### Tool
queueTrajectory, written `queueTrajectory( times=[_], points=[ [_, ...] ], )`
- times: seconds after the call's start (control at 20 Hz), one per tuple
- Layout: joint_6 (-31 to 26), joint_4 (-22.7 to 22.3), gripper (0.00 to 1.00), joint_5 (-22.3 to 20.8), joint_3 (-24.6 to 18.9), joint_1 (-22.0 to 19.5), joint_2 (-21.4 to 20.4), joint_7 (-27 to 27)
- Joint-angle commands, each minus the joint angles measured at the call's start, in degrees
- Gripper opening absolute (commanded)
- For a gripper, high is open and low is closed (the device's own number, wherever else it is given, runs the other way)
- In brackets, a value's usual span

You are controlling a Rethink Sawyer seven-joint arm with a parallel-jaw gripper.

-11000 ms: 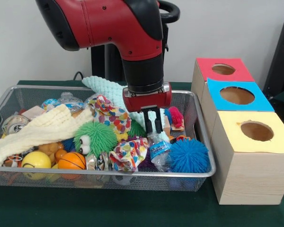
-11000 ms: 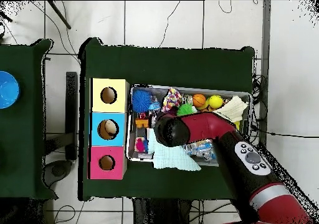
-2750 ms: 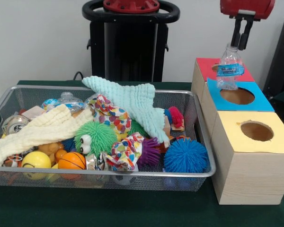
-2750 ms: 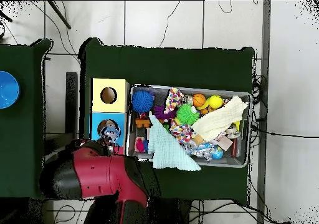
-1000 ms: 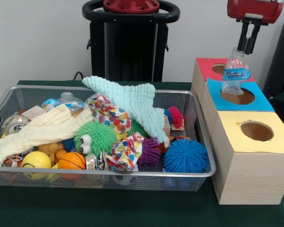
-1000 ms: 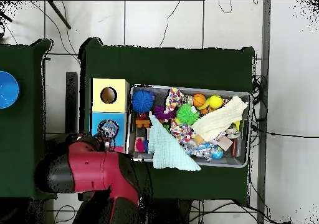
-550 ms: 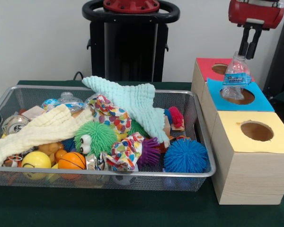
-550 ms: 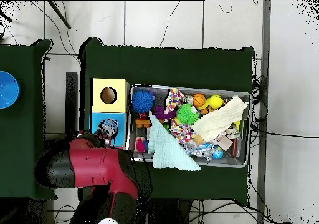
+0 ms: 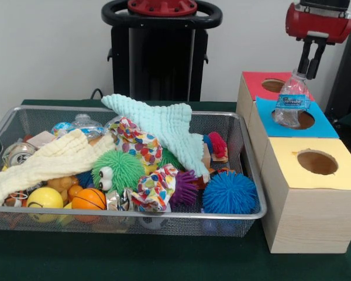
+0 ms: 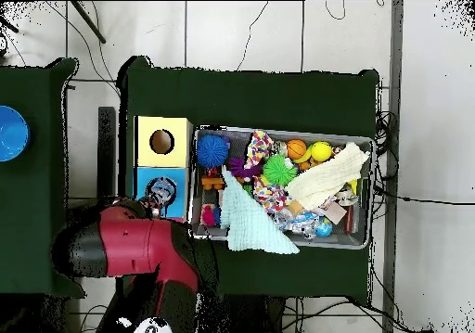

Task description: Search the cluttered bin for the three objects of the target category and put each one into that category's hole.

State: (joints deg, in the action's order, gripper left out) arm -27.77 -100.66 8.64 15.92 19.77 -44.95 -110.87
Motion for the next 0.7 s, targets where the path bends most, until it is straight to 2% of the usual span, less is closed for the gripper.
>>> queueTrajectory(
  times=[0.05, 0.25, 0.7],
  points=[
    [2.31, -0.28, 0.0, 2.12, 0.34, 0.43, 3.16, -15.19],
    [2.55, -0.78, 0.0, 2.11, 0.4, 0.07, 3.24, -14.16],
    [3.76, -2.17, 0.0, 3.03, 0.62, 2.23, 3.35, -15.5]
  ],
)
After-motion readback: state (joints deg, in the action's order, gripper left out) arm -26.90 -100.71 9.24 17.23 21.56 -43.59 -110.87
